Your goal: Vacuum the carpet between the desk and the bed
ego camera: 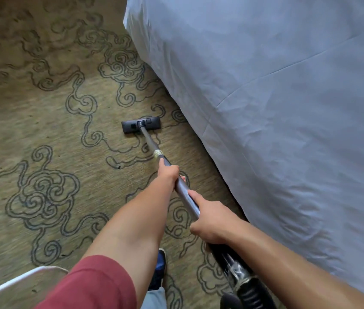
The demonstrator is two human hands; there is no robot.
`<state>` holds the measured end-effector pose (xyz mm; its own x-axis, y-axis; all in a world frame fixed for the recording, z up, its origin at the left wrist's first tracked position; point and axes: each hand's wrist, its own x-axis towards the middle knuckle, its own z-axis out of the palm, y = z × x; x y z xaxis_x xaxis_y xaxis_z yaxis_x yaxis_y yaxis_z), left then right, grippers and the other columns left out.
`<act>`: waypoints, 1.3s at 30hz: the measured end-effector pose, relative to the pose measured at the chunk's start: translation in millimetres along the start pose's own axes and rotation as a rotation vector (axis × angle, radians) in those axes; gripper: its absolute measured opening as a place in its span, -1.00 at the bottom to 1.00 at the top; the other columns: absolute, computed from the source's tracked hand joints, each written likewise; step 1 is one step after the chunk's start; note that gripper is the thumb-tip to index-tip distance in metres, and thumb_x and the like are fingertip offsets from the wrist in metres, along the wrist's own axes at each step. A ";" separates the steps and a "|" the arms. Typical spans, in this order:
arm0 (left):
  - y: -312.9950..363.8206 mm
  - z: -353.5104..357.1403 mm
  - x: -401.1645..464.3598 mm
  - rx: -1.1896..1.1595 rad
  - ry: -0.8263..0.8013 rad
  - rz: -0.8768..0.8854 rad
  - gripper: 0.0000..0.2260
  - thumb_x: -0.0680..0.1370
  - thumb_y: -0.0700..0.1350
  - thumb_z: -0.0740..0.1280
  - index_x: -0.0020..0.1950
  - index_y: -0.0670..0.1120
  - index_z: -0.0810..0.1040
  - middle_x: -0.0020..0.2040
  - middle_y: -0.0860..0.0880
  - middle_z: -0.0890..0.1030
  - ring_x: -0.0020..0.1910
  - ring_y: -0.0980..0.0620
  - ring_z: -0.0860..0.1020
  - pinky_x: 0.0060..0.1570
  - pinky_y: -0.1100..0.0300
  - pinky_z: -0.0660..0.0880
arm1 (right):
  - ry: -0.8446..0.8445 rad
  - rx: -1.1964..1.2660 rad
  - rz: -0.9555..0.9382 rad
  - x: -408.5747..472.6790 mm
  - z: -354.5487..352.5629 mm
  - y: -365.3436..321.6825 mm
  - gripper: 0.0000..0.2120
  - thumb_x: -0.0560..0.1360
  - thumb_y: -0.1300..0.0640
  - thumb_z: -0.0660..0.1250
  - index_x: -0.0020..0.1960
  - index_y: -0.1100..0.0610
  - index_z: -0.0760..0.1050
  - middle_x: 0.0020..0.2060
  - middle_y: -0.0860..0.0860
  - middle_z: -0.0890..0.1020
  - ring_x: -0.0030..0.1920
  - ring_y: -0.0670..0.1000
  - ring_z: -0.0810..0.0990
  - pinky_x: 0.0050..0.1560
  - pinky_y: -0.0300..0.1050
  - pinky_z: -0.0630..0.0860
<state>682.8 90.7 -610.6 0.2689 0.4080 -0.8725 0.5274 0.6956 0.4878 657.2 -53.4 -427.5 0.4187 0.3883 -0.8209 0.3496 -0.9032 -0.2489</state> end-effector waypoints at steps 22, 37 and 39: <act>128.0 -30.9 -166.0 -0.090 -0.148 -0.229 -0.91 0.67 -0.21 0.08 0.07 -0.15 0.35 -0.16 -0.16 0.47 -0.19 -0.22 0.59 -0.48 -0.02 0.61 | -0.250 -0.676 -0.159 -178.7 -221.4 -144.4 -0.53 0.50 0.02 0.43 0.34 0.20 0.51 0.10 0.13 0.63 -0.22 0.08 0.59 -0.60 -0.31 0.40; 133.6 -93.2 -262.3 -0.474 0.014 -0.036 -0.68 0.63 -0.23 0.10 -0.31 -0.07 0.12 -0.57 -0.03 0.24 -0.84 0.12 0.19 -0.71 0.46 0.24 | -0.100 -1.087 -0.416 -260.9 -217.2 -159.1 -0.59 0.45 -0.04 0.44 0.21 0.16 0.58 -0.05 0.08 0.65 -0.23 0.07 0.56 -0.40 -0.19 0.36; 124.7 -110.6 -275.1 -0.530 0.026 -0.011 -0.69 0.63 -0.22 0.12 -0.30 -0.08 0.15 -0.54 -0.03 0.28 -0.79 0.08 0.23 -0.70 0.47 0.25 | -0.105 -1.145 -0.443 -265.6 -207.3 -167.7 -0.56 0.45 -0.04 0.46 0.23 0.17 0.57 0.00 0.09 0.67 -0.22 0.07 0.57 -0.38 -0.18 0.37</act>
<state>585.5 130.6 -306.7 0.2423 0.4086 -0.8800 0.0483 0.9008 0.4316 661.1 32.8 -61.2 0.0260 0.5557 -0.8309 0.9994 0.0047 0.0343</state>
